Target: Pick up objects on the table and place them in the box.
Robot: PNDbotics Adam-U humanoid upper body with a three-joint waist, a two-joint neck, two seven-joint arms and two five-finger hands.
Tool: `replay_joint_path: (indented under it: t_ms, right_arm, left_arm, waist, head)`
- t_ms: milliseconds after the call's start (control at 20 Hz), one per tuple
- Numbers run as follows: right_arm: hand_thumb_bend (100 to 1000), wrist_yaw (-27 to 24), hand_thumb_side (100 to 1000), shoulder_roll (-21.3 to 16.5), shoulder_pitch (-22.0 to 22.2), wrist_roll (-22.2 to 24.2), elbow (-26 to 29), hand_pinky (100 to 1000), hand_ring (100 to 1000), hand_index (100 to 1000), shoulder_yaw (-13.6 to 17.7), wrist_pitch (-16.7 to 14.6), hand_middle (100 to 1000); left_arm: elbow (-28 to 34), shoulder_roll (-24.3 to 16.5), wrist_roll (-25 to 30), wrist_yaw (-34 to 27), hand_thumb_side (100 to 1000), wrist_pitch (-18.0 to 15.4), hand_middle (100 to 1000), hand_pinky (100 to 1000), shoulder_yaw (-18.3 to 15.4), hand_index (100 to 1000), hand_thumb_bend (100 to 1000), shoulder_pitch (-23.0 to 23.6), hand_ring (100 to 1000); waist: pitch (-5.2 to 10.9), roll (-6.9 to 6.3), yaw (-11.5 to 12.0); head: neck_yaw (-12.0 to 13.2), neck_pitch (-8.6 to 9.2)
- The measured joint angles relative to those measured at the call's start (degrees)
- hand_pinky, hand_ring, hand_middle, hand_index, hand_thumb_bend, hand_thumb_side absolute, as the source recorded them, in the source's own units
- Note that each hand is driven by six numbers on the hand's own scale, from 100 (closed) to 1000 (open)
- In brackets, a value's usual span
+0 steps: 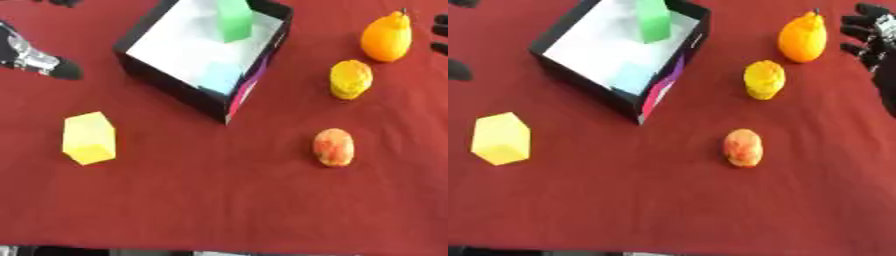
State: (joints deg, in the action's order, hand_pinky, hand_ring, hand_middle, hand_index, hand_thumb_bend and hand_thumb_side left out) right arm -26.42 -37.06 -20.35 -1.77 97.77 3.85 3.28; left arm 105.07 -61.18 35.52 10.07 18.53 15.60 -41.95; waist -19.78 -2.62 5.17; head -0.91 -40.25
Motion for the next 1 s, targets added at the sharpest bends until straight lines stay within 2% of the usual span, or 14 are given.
replay_joint_path:
  t_ms: [100,150,350,650,850,1000]
  right_arm:
    - [100,0.1,721,0.0,0.0,0.0,0.0,911,923,900,0.0,0.0,820]
    - [100,0.2,722,0.0,0.0,0.0,0.0,911,923,900,0.0,0.0,820]
    - [100,0.6,729,0.0,0.2,0.0,0.0,911,923,900,0.0,0.0,820]
    - [100,1.1,731,0.4,0.2,0.0,0.0,911,923,900,0.0,0.1,820]
    - [100,1.4,736,0.6,0.2,0.1,0.0,911,924,900,-0.1,0.1,819]
    - [100,1.4,738,0.7,0.2,0.2,0.0,911,924,900,-0.1,0.3,819]
  left_arm:
    - [0.3,-1.0,0.2,0.3,352,0.7,763,900,-0.2,842,759,2.2,852]
    - [0.1,-1.2,0.5,0.4,304,0.9,767,902,-0.2,840,755,3.0,857]
    - [-1.9,-1.4,2.6,0.5,222,0.3,776,920,0.7,843,748,4.3,873]
    - [-5.6,-1.4,7.8,0.1,259,-3.6,786,953,2.9,854,780,4.6,904]
    - [-7.6,-1.4,11.4,1.1,193,-6.3,795,949,4.8,856,806,4.7,911]
    - [-9.0,-0.8,12.9,4.0,180,-7.8,795,945,6.0,855,800,4.3,910]
  waist:
    - [-0.01,0.04,0.0]
    - [-0.01,0.13,0.0]
    - [-0.05,0.44,-0.1]
    - [-0.09,0.46,-0.4]
    - [-0.12,0.42,-0.6]
    - [-0.13,0.40,-0.6]
  head:
    - [0.3,0.02]
    - [0.5,0.02]
    - [1.2,0.02]
    - [1.5,0.02]
    - [1.6,0.02]
    - [1.7,0.01]
